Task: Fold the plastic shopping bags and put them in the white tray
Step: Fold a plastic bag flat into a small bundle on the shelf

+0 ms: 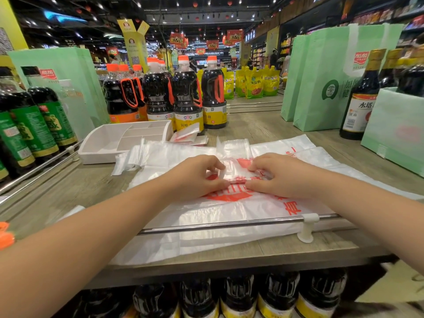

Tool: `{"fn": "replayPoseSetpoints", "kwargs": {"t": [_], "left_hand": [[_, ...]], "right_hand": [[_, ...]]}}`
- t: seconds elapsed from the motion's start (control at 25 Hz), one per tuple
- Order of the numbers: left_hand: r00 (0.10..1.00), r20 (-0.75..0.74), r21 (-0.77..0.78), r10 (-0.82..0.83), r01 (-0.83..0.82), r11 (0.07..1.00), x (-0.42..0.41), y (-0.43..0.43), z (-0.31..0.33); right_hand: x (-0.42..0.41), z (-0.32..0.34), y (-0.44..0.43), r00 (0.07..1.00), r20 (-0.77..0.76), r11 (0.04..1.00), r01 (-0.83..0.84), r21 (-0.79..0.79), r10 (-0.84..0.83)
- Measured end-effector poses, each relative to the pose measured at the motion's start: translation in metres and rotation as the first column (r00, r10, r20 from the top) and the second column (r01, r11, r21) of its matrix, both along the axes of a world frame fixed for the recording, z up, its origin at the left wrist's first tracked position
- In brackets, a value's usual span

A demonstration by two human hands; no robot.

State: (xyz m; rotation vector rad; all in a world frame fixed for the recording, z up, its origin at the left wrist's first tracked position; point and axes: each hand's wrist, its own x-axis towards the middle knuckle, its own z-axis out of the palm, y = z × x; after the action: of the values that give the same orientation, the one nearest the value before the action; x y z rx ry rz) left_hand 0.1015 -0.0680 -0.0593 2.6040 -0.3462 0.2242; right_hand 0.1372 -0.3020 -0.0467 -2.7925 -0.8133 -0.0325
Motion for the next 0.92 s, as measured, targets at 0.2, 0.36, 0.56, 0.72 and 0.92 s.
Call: {"fn": "replayPoseSetpoints", "kwargs": {"t": [0.2, 0.36, 0.56, 0.72, 0.92], "left_hand": [[0.995, -0.072, -0.129, -0.066, 0.057, 0.990, 0.005, 0.002, -0.002], [0.978, -0.155, -0.366, -0.139, 0.074, 0.928, 0.008, 0.005, -0.004], [0.974, -0.209, -0.297, -0.085, 0.020, 0.955, 0.009, -0.002, -0.002], [0.970, -0.240, -0.091, -0.048, 0.026, 0.996, 0.012, -0.007, 0.002], [0.957, -0.279, -0.106, -0.084, 0.056, 0.993, 0.023, -0.002, 0.003]], "right_hand": [[-0.001, 0.002, -0.002, 1.000, -0.022, 0.999, 0.000, 0.036, 0.001], [-0.002, 0.003, -0.005, 0.999, -0.013, 0.996, -0.028, 0.089, 0.029], [-0.001, 0.002, -0.005, 0.999, -0.034, 0.988, -0.027, 0.151, 0.033], [0.004, 0.000, -0.007, 0.997, -0.065, 0.984, -0.017, 0.179, 0.029], [0.009, -0.002, -0.009, 0.994, -0.105, 0.974, -0.019, 0.226, 0.044]]}}
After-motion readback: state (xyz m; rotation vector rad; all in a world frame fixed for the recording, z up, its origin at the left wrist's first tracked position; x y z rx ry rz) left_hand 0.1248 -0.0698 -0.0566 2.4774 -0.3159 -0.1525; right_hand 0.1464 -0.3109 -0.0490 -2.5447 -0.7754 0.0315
